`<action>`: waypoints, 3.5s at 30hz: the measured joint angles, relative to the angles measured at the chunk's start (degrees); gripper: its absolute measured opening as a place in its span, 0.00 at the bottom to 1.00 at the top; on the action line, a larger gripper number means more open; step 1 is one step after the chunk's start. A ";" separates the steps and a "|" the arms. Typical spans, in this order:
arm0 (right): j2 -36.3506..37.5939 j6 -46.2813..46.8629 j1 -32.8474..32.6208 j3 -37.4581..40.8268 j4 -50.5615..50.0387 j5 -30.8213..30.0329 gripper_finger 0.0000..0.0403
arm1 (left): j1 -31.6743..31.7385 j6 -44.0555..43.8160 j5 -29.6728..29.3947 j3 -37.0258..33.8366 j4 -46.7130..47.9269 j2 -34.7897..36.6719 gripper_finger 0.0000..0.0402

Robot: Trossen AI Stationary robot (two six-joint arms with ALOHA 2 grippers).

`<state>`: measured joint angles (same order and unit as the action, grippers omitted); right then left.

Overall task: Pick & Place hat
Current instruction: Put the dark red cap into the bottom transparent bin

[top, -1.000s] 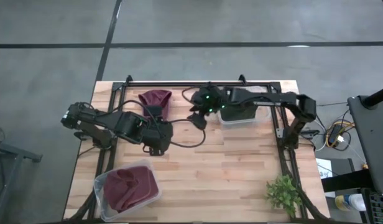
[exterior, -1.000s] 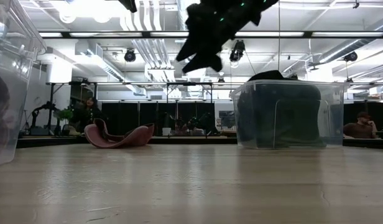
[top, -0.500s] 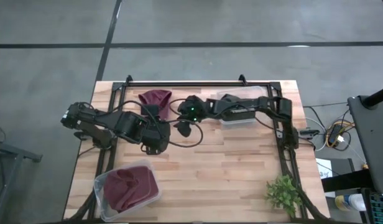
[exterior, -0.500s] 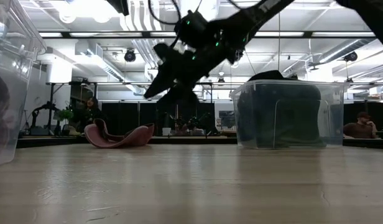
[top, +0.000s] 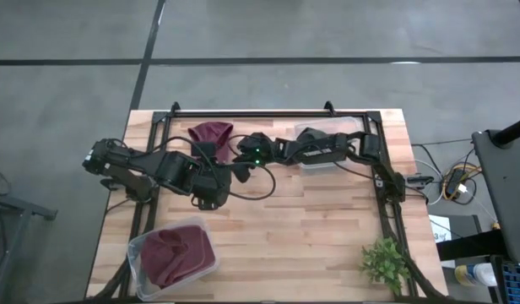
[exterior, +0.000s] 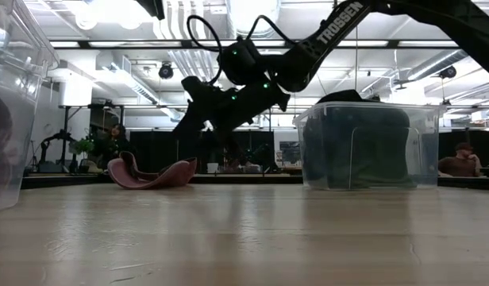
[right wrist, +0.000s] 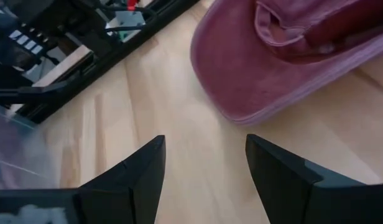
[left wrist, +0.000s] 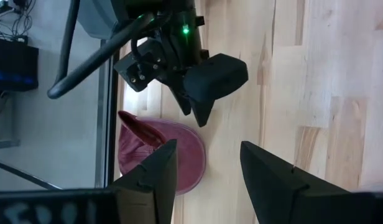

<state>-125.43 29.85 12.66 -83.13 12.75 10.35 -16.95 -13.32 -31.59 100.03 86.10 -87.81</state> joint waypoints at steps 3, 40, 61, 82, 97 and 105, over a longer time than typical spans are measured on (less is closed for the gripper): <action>0.02 -0.79 0.10 0.00 -0.08 -1.11 0.54 | 0.00 0.00 0.00 0.00 -0.04 0.00 0.42; 56.88 -16.29 -8.18 28.66 -35.39 -3.09 0.02 | 35.57 -4.66 19.37 -10.53 -17.02 -2.22 0.42; 67.92 -16.84 -8.16 38.21 -28.78 -4.52 0.02 | 37.24 -15.70 14.17 -20.96 -29.13 -10.75 0.42; 64.59 -18.08 -8.15 38.25 -28.25 -4.44 0.02 | 37.27 -14.82 8.61 -20.98 -28.17 -21.88 0.39; 64.57 -18.49 -8.39 38.25 -27.80 -4.40 0.02 | 37.18 -13.11 12.54 -18.91 -26.19 -17.94 0.02; 64.57 -20.73 -8.41 38.25 -27.87 -4.14 0.02 | 37.09 -13.19 22.58 -13.97 -27.45 -4.96 0.02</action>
<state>-60.86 9.11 4.25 -44.88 -15.12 6.22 20.14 -26.51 -9.01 86.06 58.65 -92.77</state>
